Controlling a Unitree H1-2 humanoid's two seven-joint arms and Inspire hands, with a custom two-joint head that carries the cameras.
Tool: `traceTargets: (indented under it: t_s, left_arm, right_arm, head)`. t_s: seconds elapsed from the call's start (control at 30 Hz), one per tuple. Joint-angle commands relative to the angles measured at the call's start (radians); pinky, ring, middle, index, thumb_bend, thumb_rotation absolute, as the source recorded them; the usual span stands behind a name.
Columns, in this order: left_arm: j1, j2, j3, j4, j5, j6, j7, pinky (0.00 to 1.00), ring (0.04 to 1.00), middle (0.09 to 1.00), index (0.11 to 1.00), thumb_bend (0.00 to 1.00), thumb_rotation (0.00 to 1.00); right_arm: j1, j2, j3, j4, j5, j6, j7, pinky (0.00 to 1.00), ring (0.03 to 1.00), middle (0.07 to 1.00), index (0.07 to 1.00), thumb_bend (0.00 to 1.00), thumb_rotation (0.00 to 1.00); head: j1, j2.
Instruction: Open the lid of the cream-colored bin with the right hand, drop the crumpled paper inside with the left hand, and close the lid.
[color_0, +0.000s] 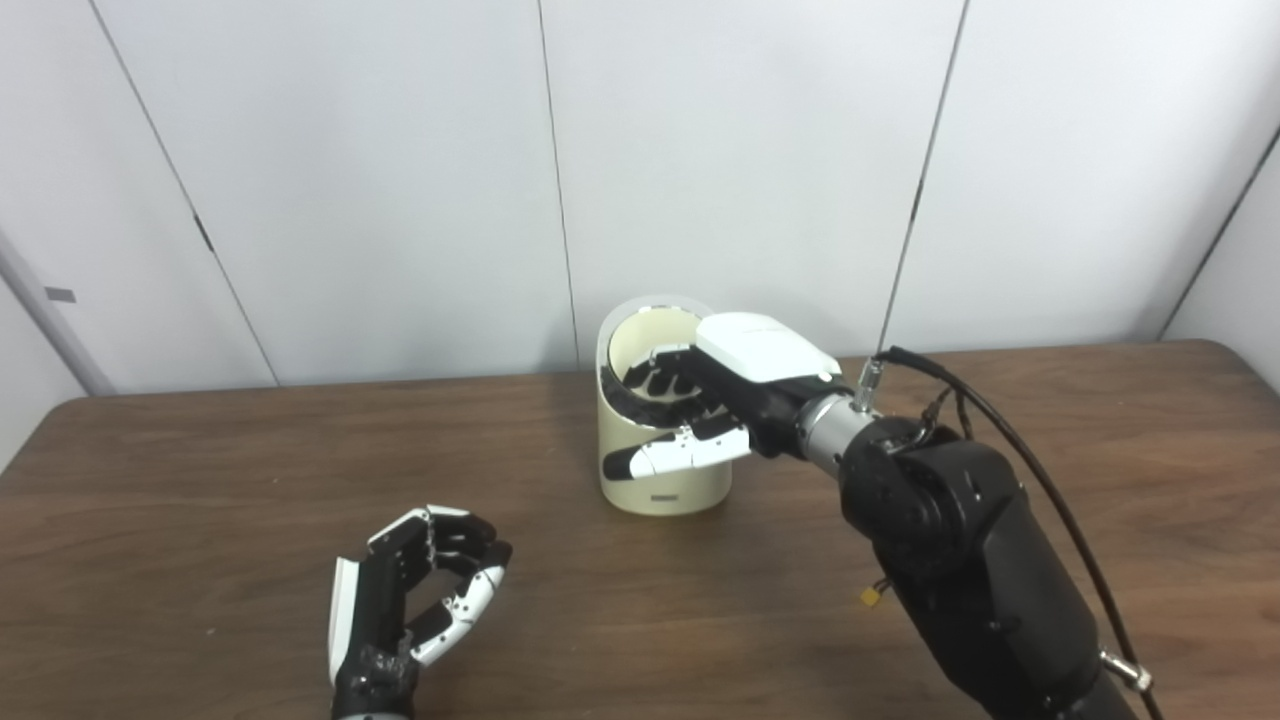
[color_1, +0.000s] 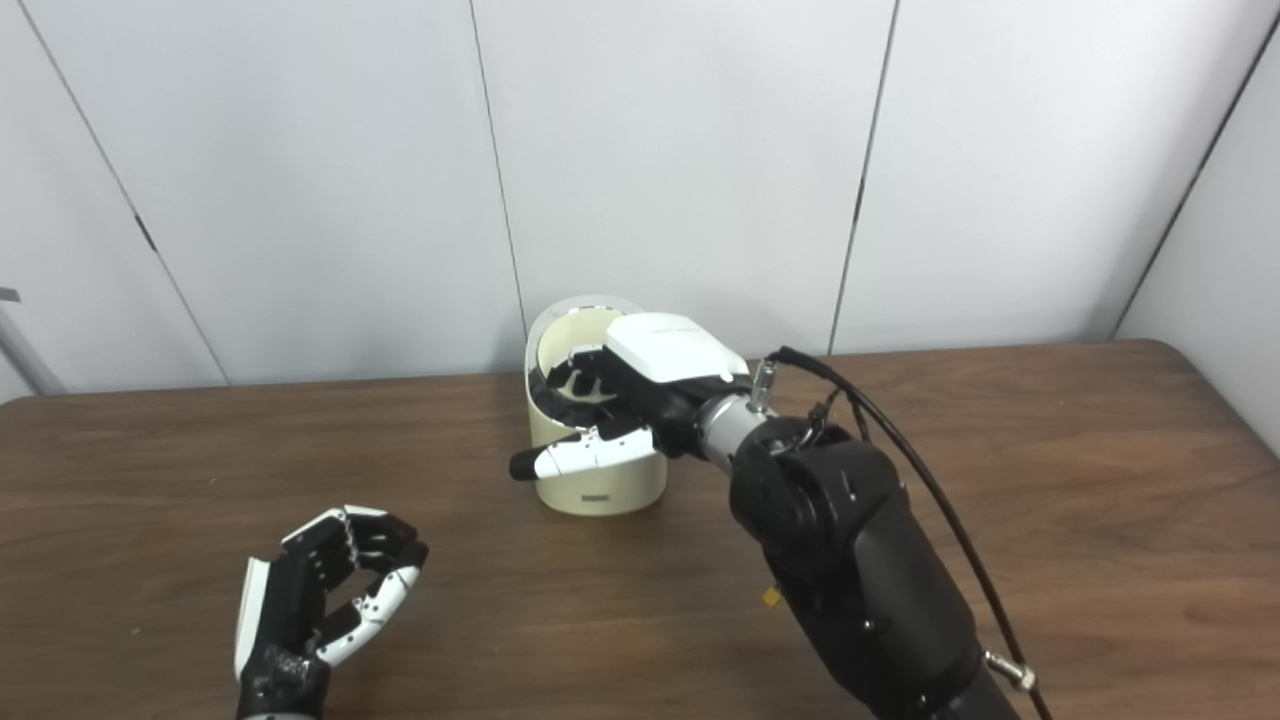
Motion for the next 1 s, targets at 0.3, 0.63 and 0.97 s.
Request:
traceTargets:
  t_s: [0.3,0.63,0.97]
  left_arm:
    - [-0.023,0.003,-0.002,0.002,0.008,-0.047,0.008,0.44,0.513,0.541,0.489,0.48,0.07]
    - [-0.025,-0.018,-0.009,-0.001,0.006,-0.022,0.010,0.45,0.522,0.548,0.490,0.48,0.07]
    - [-0.027,-0.027,-0.017,0.001,0.010,-0.023,0.008,0.46,0.529,0.555,0.490,0.48,0.07]
  right_arm:
    - [0.029,-0.016,0.028,0.019,0.001,0.025,0.099,0.72,0.775,0.788,0.789,0.87,0.90]
    - [-0.018,0.020,0.010,0.043,-0.032,0.032,0.168,0.63,0.723,0.762,0.775,0.89,0.88]
    - [-0.072,0.053,-0.007,0.092,-0.058,0.032,0.250,0.63,0.723,0.746,0.705,0.88,0.92]
  head:
    - [-0.002,-0.002]
    - [0.002,-0.007]
    - [0.009,-0.008]
